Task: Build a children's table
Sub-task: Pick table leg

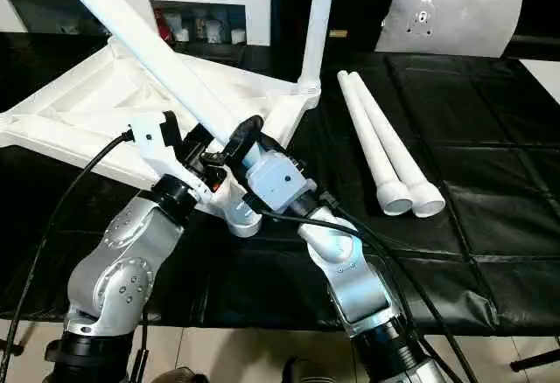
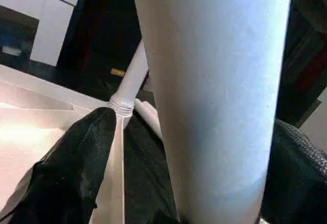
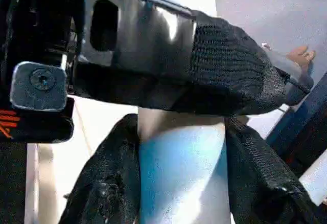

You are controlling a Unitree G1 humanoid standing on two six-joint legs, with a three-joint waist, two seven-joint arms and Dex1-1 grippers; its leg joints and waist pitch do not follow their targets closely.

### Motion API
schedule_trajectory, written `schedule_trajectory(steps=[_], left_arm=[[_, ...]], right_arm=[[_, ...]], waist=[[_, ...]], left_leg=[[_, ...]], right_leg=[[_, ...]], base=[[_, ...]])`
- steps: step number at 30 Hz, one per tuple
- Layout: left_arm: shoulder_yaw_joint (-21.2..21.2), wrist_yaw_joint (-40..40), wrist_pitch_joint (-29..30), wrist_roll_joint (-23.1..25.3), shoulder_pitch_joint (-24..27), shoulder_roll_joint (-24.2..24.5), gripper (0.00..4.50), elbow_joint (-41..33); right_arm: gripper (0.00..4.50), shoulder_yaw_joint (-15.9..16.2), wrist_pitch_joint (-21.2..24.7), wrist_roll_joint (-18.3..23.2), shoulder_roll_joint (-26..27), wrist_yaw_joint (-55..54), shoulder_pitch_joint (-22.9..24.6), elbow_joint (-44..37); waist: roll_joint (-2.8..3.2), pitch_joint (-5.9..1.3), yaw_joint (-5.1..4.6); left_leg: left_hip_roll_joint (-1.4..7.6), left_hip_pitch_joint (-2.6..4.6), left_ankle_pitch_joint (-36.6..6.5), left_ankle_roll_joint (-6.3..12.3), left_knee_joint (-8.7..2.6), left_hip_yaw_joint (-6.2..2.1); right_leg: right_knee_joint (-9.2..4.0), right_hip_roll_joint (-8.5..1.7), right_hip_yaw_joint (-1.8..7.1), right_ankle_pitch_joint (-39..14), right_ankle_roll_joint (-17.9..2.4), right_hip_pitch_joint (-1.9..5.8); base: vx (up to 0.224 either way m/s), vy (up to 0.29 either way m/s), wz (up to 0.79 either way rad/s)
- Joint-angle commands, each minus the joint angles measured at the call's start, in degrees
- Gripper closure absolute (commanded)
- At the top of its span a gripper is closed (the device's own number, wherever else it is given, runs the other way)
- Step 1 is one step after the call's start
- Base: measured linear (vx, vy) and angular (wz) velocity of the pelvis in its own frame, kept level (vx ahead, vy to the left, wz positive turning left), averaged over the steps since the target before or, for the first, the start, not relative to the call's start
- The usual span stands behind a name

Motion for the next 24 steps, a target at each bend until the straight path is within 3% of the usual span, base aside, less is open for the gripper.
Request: schedule_trajectory(steps=[1, 10, 13, 14, 16, 19, 24], left_arm=[[0.29, -0.29, -0.35, -1.36, 1.07, -1.65, 0.34, -0.19], [0.49, -0.60, -0.07, -2.79, 1.24, -2.01, 0.34, -0.03], [1.31, -0.47, 0.31, -5.21, 1.66, -3.47, 0.34, 0.01], [2.42, -0.36, -1.55, -6.32, 1.71, -4.72, 0.34, 0.29], [4.40, -2.28, -12.72, -4.99, 1.99, -6.55, 0.34, 2.14], [3.08, -7.24, -19.75, -2.23, 3.86, -5.05, 0.34, 4.62], [2.09, -10.97, -17.68, -4.74, 5.70, -4.37, 0.66, 5.96]], right_arm=[[2.66, -0.54, -1.69, 0.12, -0.16, 0.58, 0.06, 0.33], [2.66, -0.89, -2.62, 0.58, 0.07, 0.85, 0.17, 0.92], [2.66, -0.98, -3.31, 0.83, 0.19, 0.75, 0.14, 1.32], [2.66, -1.04, -3.48, 1.00, 0.28, 0.75, 0.14, 1.41], [2.66, -1.31, -4.12, 1.55, 0.52, 1.04, 0.25, 1.59], [2.66, -1.26, -4.38, 1.72, 0.64, 1.26, 0.27, 1.93], [2.66, -1.28, -4.76, 2.03, 0.53, 1.66, 0.37, 2.06]], waist=[[-0.55, -3.67, -0.16], [-0.55, -3.71, -0.19], [-0.53, -3.74, -0.18], [-0.77, -3.77, -0.25], [-0.67, -3.69, -0.15], [-0.68, -3.77, -0.28], [-0.52, -3.93, -0.35]], left_leg=[[3.11, 0.09, -5.93, 4.26, -4.64, -0.50], [3.20, 0.11, -5.76, 4.44, -4.64, -0.52], [3.14, 0.11, -5.67, 4.48, -4.59, -0.46], [3.13, 0.12, -5.75, 4.60, -4.57, -0.41], [2.96, 0.03, -6.14, 4.85, -4.59, -0.47], [3.24, 0.12, -6.40, 5.38, -4.73, -0.55], [3.52, 0.35, -5.87, 4.75, -4.77, -0.44]], right_leg=[[-3.31, -4.47, 1.83, -11.20, -11.00, 3.80], [-3.24, -4.45, 1.81, -10.86, -11.16, 3.82], [-3.18, -4.45, 1.81, -10.66, -11.60, 3.84], [-3.24, -4.38, 1.78, -10.71, -11.58, 3.84], [-3.57, -4.37, 1.77, -11.92, -11.29, 3.83], [-3.68, -4.58, 1.78, -12.77, -10.42, 3.71], [-3.07, -4.66, 1.83, -9.74, -12.04, 3.71]], base=[[0.000, 0.000, 0.00], [0.000, 0.000, 0.00], [0.000, 0.000, 0.00], [0.000, 0.000, 0.00], [0.000, 0.000, 0.00], [0.000, 0.000, 0.00], [0.000, 0.000, 0.00]])
